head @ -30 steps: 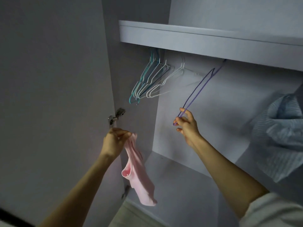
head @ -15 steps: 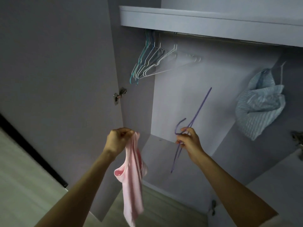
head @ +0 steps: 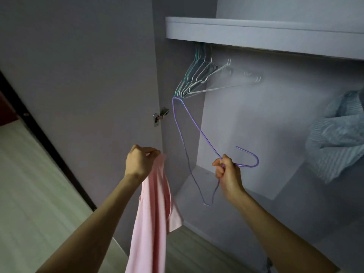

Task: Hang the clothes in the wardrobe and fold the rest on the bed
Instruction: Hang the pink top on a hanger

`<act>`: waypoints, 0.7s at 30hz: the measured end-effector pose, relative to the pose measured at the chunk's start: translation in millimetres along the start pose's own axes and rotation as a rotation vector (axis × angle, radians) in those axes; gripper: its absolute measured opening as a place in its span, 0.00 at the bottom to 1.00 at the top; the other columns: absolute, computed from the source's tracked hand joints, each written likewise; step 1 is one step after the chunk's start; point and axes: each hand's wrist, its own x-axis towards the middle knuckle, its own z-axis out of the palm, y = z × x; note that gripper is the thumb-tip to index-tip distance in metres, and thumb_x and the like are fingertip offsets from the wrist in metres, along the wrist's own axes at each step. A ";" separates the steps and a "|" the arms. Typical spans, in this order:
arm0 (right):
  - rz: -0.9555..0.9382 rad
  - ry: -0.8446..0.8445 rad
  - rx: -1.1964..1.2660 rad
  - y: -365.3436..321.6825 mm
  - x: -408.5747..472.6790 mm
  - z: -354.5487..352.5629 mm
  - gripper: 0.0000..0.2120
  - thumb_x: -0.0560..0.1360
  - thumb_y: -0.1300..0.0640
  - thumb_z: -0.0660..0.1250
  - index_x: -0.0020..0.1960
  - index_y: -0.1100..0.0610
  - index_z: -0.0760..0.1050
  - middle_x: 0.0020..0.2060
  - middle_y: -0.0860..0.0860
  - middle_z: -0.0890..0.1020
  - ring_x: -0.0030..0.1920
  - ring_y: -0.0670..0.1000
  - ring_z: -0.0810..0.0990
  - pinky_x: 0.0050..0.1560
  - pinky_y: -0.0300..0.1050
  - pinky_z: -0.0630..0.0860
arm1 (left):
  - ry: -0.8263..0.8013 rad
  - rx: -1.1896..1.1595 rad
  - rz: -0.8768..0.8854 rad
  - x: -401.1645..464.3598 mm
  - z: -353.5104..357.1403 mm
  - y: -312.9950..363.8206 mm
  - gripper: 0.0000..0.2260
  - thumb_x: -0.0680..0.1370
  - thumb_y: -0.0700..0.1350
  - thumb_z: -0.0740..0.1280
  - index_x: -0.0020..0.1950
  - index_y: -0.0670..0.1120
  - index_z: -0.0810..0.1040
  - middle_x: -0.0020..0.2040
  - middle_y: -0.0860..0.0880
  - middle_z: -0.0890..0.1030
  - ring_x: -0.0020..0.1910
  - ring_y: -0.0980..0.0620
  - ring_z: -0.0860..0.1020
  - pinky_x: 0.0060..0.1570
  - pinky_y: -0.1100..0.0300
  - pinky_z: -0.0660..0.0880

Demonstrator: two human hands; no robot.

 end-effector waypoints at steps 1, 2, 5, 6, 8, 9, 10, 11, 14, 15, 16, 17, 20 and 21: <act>0.046 -0.043 0.126 -4.2 -0.3 7.1 0.21 0.79 0.57 0.55 0.28 0.57 0.68 0.23 0.49 0.61 0.24 0.46 0.58 0.31 0.41 0.55 | 0.028 -0.001 -0.019 -1.3 -2.1 1.9 0.07 0.76 0.44 0.68 0.50 0.45 0.85 0.52 0.41 0.81 0.54 0.41 0.78 0.48 0.57 0.71; 0.091 -0.092 0.226 -9.0 -1.1 14.3 0.20 0.78 0.56 0.54 0.27 0.57 0.66 0.23 0.49 0.61 0.23 0.46 0.57 0.31 0.41 0.55 | 0.046 0.005 -0.033 -2.4 -4.5 3.5 0.07 0.76 0.45 0.68 0.50 0.46 0.85 0.51 0.41 0.82 0.53 0.41 0.78 0.46 0.58 0.70; 0.139 -0.201 0.424 -24.7 -4.3 36.8 0.21 0.74 0.56 0.52 0.23 0.55 0.64 0.21 0.48 0.61 0.22 0.47 0.57 0.31 0.42 0.57 | 0.061 0.010 -0.047 -1.8 -11.5 6.9 0.07 0.76 0.44 0.68 0.47 0.43 0.84 0.45 0.39 0.82 0.49 0.43 0.80 0.45 0.57 0.71; 0.134 -0.219 0.474 -30.8 -5.0 43.4 0.21 0.73 0.56 0.51 0.22 0.54 0.63 0.21 0.48 0.61 0.22 0.47 0.58 0.31 0.42 0.57 | 0.057 -0.005 -0.043 -2.2 -14.1 8.5 0.08 0.76 0.44 0.68 0.46 0.41 0.84 0.41 0.38 0.78 0.39 0.43 0.67 0.46 0.56 0.72; 0.108 -0.243 0.539 -43.7 -6.0 57.2 0.20 0.73 0.57 0.50 0.23 0.54 0.63 0.21 0.48 0.60 0.22 0.47 0.57 0.31 0.42 0.57 | 0.037 -0.061 -0.001 -2.8 -20.9 14.2 0.08 0.75 0.44 0.68 0.43 0.39 0.83 0.37 0.41 0.75 0.49 0.61 0.70 0.46 0.56 0.73; 0.093 -0.251 0.557 -49.0 -6.3 63.2 0.18 0.73 0.57 0.49 0.25 0.55 0.63 0.21 0.48 0.60 0.22 0.47 0.57 0.31 0.42 0.56 | 0.014 -0.100 0.027 -3.2 -24.2 18.7 0.08 0.75 0.43 0.68 0.42 0.40 0.83 0.37 0.41 0.77 0.44 0.55 0.77 0.46 0.55 0.73; 0.082 -0.258 0.565 -54.2 -6.4 68.8 0.16 0.73 0.57 0.49 0.27 0.55 0.63 0.20 0.48 0.60 0.22 0.47 0.57 0.31 0.42 0.56 | -0.014 -0.134 0.059 -3.8 -29.2 24.9 0.08 0.75 0.43 0.68 0.40 0.40 0.83 0.37 0.40 0.77 0.38 0.51 0.74 0.44 0.55 0.73; 0.072 -0.258 0.567 -58.3 -5.8 73.0 0.15 0.73 0.57 0.49 0.29 0.55 0.63 0.20 0.47 0.60 0.22 0.47 0.56 0.32 0.42 0.55 | -0.046 -0.168 0.083 -4.2 -34.3 31.3 0.10 0.74 0.44 0.68 0.36 0.40 0.81 0.35 0.39 0.75 0.36 0.50 0.67 0.42 0.55 0.73; 0.049 -0.230 0.550 -64.1 -2.8 80.8 0.13 0.74 0.58 0.49 0.31 0.55 0.61 0.20 0.47 0.60 0.23 0.46 0.56 0.32 0.42 0.54 | -0.085 -0.345 0.100 -5.7 -50.7 49.9 0.11 0.74 0.43 0.69 0.31 0.46 0.77 0.33 0.44 0.73 0.35 0.51 0.70 0.40 0.57 0.71; 0.057 -0.219 0.550 -64.7 -1.9 82.5 0.13 0.74 0.58 0.49 0.31 0.55 0.61 0.20 0.46 0.60 0.23 0.46 0.56 0.32 0.42 0.54 | -0.073 -0.425 0.085 -6.4 -55.9 55.7 0.08 0.75 0.40 0.70 0.35 0.46 0.81 0.35 0.45 0.78 0.36 0.53 0.74 0.42 0.58 0.72; 0.072 -0.210 0.557 -64.2 -1.2 83.4 0.12 0.74 0.57 0.49 0.32 0.55 0.61 0.20 0.46 0.60 0.23 0.47 0.56 0.32 0.42 0.55 | -0.066 -0.500 0.070 -7.7 -60.0 61.5 0.06 0.75 0.39 0.69 0.39 0.45 0.82 0.37 0.47 0.79 0.38 0.55 0.75 0.44 0.59 0.74; 0.092 -0.210 0.570 -63.7 -0.9 85.4 0.12 0.74 0.57 0.49 0.32 0.55 0.60 0.19 0.46 0.60 0.23 0.47 0.56 0.32 0.42 0.55 | -0.059 -0.560 0.067 -8.9 -64.4 67.0 0.05 0.75 0.38 0.69 0.41 0.44 0.83 0.37 0.49 0.80 0.38 0.57 0.75 0.43 0.60 0.74; 0.115 -0.196 0.584 -55.0 -1.0 88.7 0.12 0.75 0.58 0.48 0.32 0.54 0.59 0.19 0.46 0.59 0.23 0.47 0.55 0.30 0.42 0.54 | -0.047 -0.644 0.085 -9.6 -72.3 74.7 0.05 0.77 0.38 0.67 0.42 0.42 0.82 0.34 0.54 0.77 0.35 0.59 0.73 0.39 0.64 0.72; 0.110 -0.181 0.564 -50.8 -1.0 89.8 0.12 0.75 0.59 0.48 0.32 0.54 0.59 0.19 0.46 0.59 0.24 0.47 0.55 0.30 0.42 0.54 | -0.038 -0.663 0.085 -9.2 -75.2 75.1 0.05 0.77 0.38 0.67 0.43 0.41 0.82 0.34 0.54 0.78 0.35 0.60 0.73 0.39 0.65 0.72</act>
